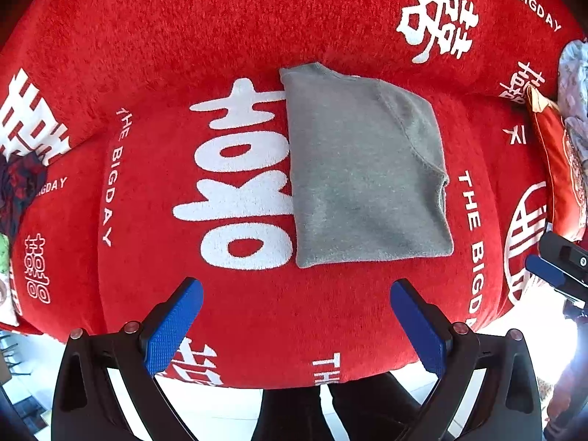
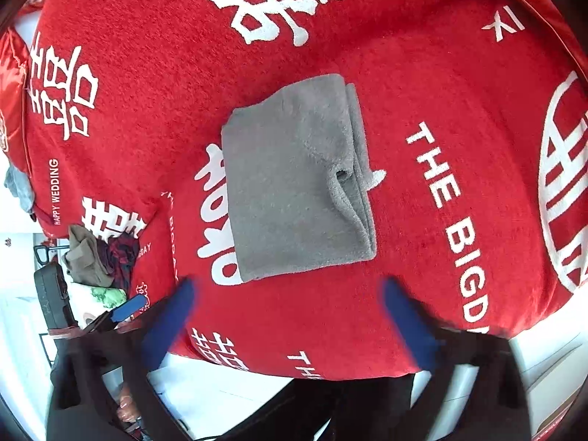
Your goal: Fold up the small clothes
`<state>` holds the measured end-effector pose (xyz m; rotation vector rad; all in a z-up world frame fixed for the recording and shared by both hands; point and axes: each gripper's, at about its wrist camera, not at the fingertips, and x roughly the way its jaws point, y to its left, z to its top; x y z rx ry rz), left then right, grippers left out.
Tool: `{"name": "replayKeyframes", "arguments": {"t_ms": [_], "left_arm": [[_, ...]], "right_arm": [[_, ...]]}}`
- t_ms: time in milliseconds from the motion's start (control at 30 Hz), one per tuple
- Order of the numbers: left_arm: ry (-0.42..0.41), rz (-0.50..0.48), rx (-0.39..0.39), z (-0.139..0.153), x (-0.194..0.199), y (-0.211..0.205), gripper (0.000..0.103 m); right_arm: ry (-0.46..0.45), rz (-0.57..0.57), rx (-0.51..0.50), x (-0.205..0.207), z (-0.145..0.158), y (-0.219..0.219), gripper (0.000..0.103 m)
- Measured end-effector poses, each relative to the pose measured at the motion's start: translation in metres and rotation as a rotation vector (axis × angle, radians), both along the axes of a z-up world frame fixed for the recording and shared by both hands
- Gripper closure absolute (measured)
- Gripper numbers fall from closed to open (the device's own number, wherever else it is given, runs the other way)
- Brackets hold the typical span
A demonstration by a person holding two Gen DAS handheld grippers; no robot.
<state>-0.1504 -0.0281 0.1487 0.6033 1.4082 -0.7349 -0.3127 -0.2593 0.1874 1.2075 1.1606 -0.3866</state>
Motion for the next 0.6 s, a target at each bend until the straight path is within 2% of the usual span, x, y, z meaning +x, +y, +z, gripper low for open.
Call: {"name": "replayKeyframes", "arguments": {"t_ms": [133, 433, 600], "left_arm": [[0.005, -0.005, 0.009, -0.010, 0.005, 0.006, 0.001], [-0.001, -0.036, 0.006, -0.038, 0.024, 0.018, 0.001], [-0.008, -0.021, 0.009, -0.053, 0.038, 0.009, 0.001]], "right_arm": [[0.009, 0.001, 0.012, 0.002, -0.002, 0.010, 0.000], [0.078, -0.027, 0.026, 0.006, -0.028, 0.031, 0.000], [0.107, -0.020, 0.029, 0.010, -0.047, 0.022, 0.000]]}}
